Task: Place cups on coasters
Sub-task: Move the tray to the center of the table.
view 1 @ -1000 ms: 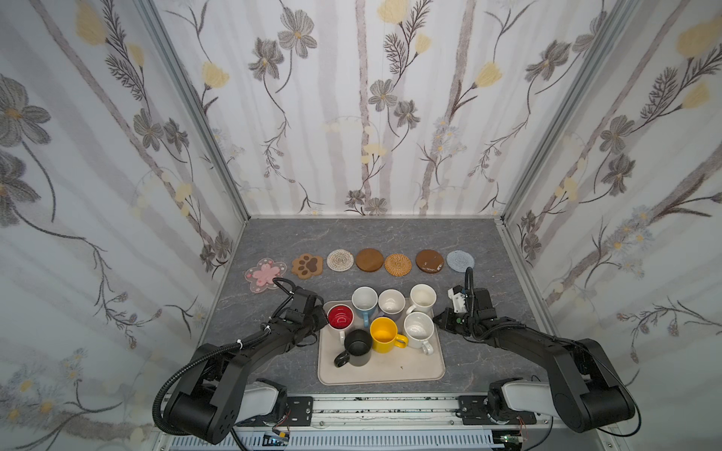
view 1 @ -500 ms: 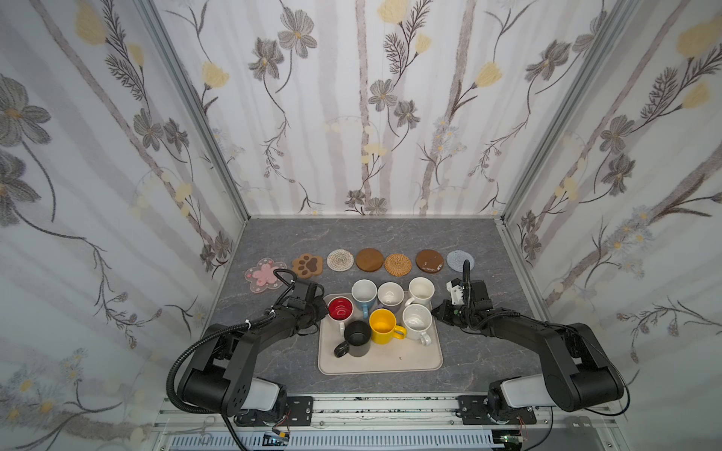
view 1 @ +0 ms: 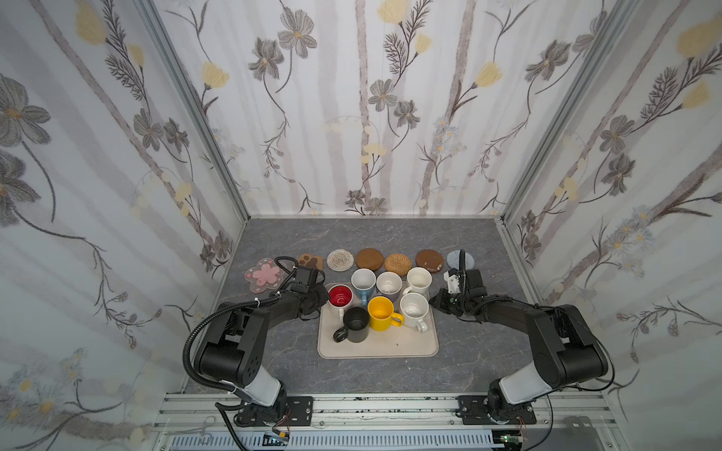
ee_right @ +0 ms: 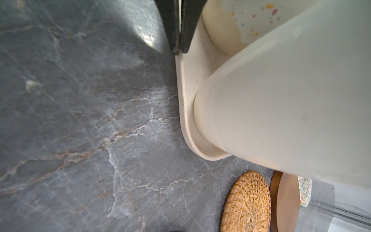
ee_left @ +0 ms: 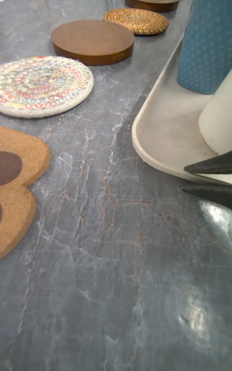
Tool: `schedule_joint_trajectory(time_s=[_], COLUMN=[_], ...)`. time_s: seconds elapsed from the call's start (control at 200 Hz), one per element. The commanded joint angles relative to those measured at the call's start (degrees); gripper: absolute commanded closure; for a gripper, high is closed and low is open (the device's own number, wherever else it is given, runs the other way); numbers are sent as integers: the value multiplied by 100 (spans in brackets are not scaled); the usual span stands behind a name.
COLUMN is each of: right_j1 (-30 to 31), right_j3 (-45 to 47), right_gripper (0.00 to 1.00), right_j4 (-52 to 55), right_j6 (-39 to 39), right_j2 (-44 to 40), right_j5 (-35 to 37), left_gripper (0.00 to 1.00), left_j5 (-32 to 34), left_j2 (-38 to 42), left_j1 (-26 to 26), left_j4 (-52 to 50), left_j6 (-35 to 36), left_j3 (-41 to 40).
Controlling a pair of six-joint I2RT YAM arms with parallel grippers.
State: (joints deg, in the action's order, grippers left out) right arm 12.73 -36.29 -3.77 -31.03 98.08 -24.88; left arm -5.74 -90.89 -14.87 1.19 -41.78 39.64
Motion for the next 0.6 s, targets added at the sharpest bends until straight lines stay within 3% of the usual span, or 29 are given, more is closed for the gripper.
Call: schedule_joint_trajectory(time_s=[0.0, 0.175, 0.28, 0.595], right_j1=[1, -32, -34, -43], right_j3=[-136, -155, -100, 55], right_gripper=[100, 74, 65, 62], right_j4=[-197, -165, -118, 354], right_j6=[31, 4, -7, 94], right_j2=[50, -14, -152, -1026], right_j5=[-733, -621, -519, -122], left_gripper=[100, 97, 79, 27], left_j5=[96, 38, 46, 324], left_j2=[-40, 116, 277, 1070], left_j1=[57, 124, 172, 204], left_j4=[593, 575, 534, 33], left_j6=[-568, -559, -551, -250], left_j3=[89, 80, 34, 0])
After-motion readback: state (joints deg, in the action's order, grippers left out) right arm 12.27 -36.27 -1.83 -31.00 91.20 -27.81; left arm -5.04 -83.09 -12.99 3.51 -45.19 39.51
